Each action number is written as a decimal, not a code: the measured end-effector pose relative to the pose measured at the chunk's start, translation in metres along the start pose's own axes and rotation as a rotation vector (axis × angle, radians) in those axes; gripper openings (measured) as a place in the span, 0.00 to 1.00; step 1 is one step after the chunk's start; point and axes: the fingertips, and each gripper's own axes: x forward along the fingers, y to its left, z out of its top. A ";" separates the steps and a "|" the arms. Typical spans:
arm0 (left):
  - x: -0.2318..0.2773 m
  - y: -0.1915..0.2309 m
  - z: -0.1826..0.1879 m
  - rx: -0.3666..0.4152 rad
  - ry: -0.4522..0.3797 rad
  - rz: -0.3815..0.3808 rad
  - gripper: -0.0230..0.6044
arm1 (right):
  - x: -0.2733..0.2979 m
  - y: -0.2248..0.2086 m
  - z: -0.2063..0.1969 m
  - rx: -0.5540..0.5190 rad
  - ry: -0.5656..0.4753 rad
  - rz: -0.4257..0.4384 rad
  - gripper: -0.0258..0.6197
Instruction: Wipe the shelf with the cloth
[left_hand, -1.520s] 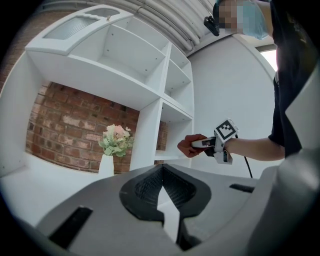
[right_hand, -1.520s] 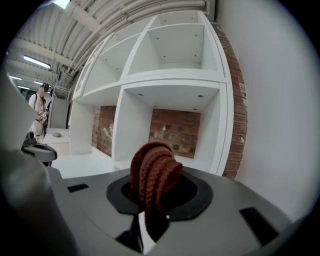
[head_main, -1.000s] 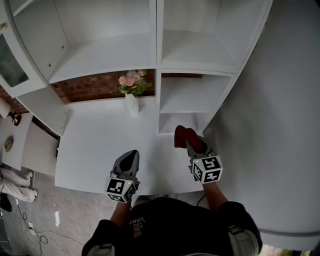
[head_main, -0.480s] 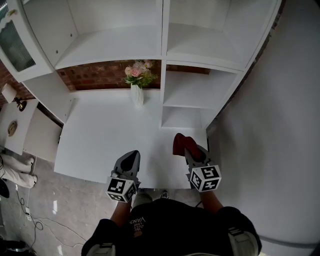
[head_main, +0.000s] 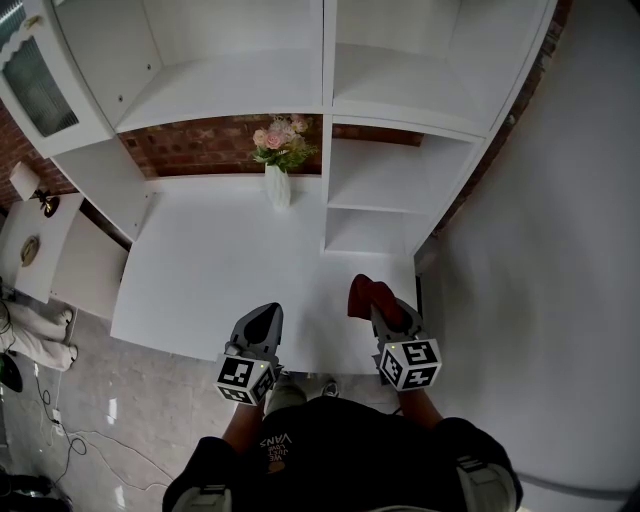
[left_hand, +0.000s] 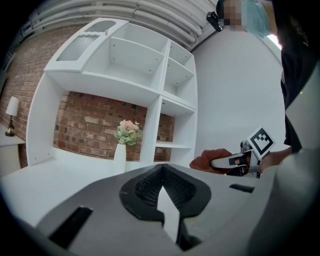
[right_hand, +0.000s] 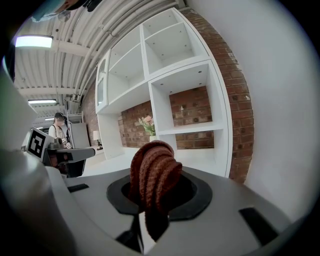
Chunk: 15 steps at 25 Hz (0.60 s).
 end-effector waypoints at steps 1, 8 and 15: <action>0.000 -0.001 0.000 0.001 0.001 -0.001 0.05 | -0.001 -0.001 -0.001 -0.001 0.002 -0.002 0.19; -0.002 -0.006 0.002 0.006 -0.002 -0.002 0.05 | -0.009 -0.003 -0.001 0.006 -0.002 -0.009 0.18; -0.004 -0.008 0.001 0.011 0.001 0.000 0.05 | -0.010 -0.001 -0.003 0.004 0.000 0.002 0.18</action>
